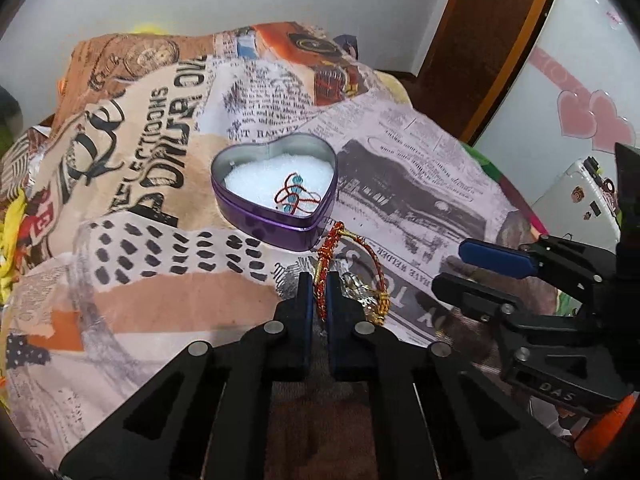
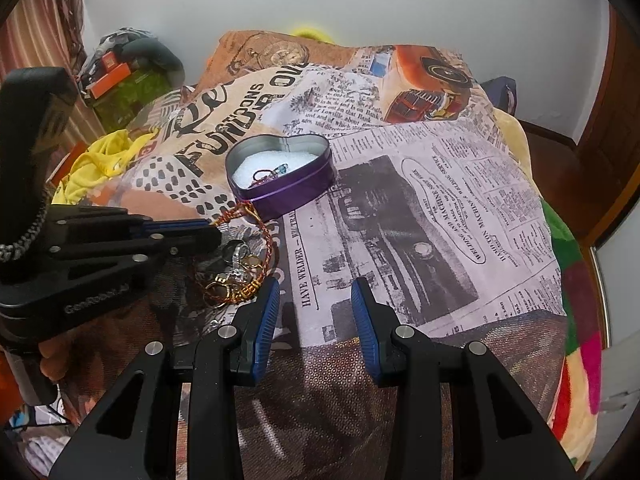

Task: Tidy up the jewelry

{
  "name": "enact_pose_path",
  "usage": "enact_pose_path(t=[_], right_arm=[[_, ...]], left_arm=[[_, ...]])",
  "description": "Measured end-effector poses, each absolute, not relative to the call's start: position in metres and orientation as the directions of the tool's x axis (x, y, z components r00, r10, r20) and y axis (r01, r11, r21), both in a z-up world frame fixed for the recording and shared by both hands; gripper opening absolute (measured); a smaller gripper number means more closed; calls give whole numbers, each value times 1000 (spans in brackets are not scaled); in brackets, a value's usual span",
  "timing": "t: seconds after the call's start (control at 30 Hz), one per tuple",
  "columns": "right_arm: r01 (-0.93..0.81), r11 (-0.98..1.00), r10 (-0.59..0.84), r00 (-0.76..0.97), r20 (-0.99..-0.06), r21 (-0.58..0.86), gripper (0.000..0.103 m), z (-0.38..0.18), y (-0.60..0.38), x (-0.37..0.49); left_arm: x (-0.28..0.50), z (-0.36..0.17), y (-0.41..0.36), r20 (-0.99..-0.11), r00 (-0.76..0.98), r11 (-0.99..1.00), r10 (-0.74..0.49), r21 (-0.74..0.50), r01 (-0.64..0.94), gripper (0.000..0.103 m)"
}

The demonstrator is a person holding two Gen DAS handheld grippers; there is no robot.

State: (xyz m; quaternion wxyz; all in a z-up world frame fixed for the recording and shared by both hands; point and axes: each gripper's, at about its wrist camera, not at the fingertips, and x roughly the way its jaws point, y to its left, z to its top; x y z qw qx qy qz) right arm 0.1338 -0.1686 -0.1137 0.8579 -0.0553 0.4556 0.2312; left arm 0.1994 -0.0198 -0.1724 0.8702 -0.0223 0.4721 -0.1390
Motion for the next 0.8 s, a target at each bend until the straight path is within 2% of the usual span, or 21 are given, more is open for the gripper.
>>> enact_pose_path(t=[0.43,0.8], right_arm=[[-470,876,361,492,-792,108,34,-97,-159,116],[-509,853,378,443,-813,119,34,-111,-143,107]], left_arm=[[163,-133,-3,-758,611,971,-229,-134,198,3],[145,-149,27,-781,592,980,-197,-154,124,3]])
